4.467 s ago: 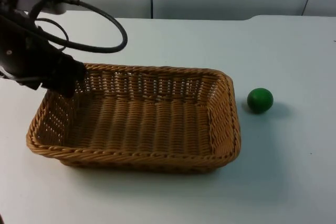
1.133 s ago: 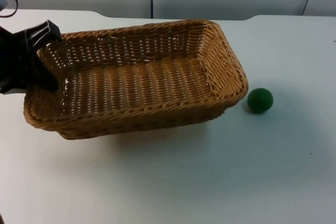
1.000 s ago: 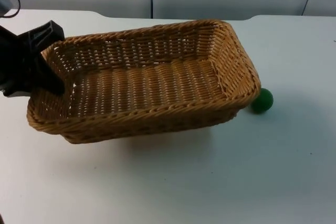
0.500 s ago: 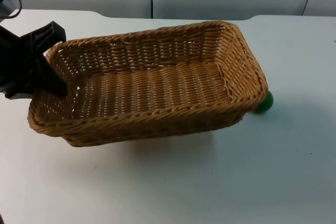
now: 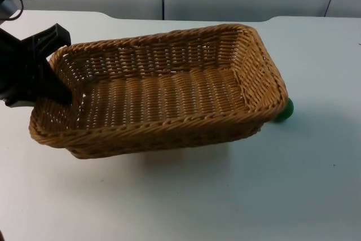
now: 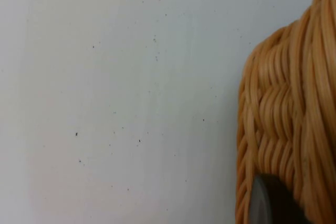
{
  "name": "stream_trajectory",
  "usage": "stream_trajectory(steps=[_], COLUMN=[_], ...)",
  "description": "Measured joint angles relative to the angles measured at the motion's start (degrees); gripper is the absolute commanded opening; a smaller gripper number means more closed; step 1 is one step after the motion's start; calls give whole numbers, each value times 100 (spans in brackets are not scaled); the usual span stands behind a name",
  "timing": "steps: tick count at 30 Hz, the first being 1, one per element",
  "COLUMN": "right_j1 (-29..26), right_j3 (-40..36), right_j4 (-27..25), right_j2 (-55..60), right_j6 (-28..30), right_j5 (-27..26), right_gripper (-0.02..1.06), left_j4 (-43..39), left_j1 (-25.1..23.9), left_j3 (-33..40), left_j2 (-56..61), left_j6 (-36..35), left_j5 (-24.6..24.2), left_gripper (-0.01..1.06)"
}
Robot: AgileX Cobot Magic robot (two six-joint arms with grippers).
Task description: Pick up the basket with the left hand and place the ball into the basket with the right hand.
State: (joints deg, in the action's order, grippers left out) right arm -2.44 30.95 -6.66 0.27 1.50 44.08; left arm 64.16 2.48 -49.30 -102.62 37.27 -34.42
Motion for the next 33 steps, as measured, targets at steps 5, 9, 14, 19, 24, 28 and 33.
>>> stream_trajectory(steps=[5, 9, 14, 19, 24, 28, 33], right_j1=[0, 0, 0, 0, 0, 0, -11], right_j3=[10, 10, 277, 1141, 2279, 3121, 4004], right_j4=[142, 293, 293, 293, 197, 176, -79], right_j2=[488, 1660, 3561, 5708, 7394, 8525, 9654], right_j6=[0, 0, 0, 200, 794, 1322, 1467], right_j5=[116, -19, -352, -409, -451, -466, 9], right_gripper=[0, 0, 0, 5, 29, 53, 66], left_j4=[-44, -56, -56, -56, -68, -90, -90], left_j1=[0, 0, 0, 0, 0, 0, 0], left_j3=[0, 0, 0, 0, 0, 0, 0], left_j2=[0, 0, 0, 0, 0, 0, 0], left_j6=[0, 0, 0, 0, 10, 22, 22], left_j5=[-10, -33, -43, -31, -10, -10, 0], left_gripper=[0, 0, 0, 0, 0, 0, 0])
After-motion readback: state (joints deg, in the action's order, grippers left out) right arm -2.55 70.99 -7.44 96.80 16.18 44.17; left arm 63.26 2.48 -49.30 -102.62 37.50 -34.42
